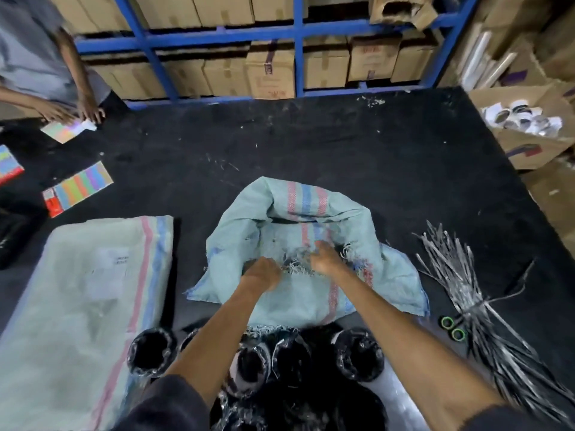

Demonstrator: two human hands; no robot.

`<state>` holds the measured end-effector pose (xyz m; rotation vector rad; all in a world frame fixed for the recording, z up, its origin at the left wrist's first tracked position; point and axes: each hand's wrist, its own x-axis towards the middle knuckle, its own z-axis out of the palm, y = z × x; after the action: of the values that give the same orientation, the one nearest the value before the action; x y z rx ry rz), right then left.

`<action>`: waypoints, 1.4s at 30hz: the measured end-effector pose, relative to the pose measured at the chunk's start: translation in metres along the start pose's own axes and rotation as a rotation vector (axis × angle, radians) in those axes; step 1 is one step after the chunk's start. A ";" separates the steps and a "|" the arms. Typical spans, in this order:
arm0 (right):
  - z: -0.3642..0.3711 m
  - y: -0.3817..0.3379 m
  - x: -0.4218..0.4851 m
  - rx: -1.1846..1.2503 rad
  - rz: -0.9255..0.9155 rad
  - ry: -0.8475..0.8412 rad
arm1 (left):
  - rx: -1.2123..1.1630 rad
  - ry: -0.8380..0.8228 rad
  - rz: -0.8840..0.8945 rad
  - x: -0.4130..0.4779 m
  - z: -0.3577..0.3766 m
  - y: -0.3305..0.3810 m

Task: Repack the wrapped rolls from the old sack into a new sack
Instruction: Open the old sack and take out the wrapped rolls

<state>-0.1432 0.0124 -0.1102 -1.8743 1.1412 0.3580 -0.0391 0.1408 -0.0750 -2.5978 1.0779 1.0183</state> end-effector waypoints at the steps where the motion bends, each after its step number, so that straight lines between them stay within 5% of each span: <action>1: 0.002 0.005 0.004 -0.089 0.038 0.060 | 0.034 -0.017 -0.011 0.005 -0.001 -0.004; 13: -0.035 0.003 -0.014 -1.053 0.254 -0.017 | 0.504 -0.075 -0.098 0.016 -0.034 -0.012; 22: -0.035 0.045 -0.021 -0.899 0.326 -0.084 | 0.417 -0.167 -0.210 0.037 -0.002 -0.041; 36: -0.035 0.037 -0.001 -1.393 0.266 -0.214 | 0.511 -0.015 0.073 0.061 0.035 -0.049; 42: -0.055 0.042 0.007 -1.292 0.292 -0.145 | 0.341 0.029 -0.106 0.067 0.033 -0.048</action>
<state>-0.1843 -0.0434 -0.1056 -2.6322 1.1626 1.6721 0.0098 0.1496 -0.1489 -2.3703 1.0065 0.7045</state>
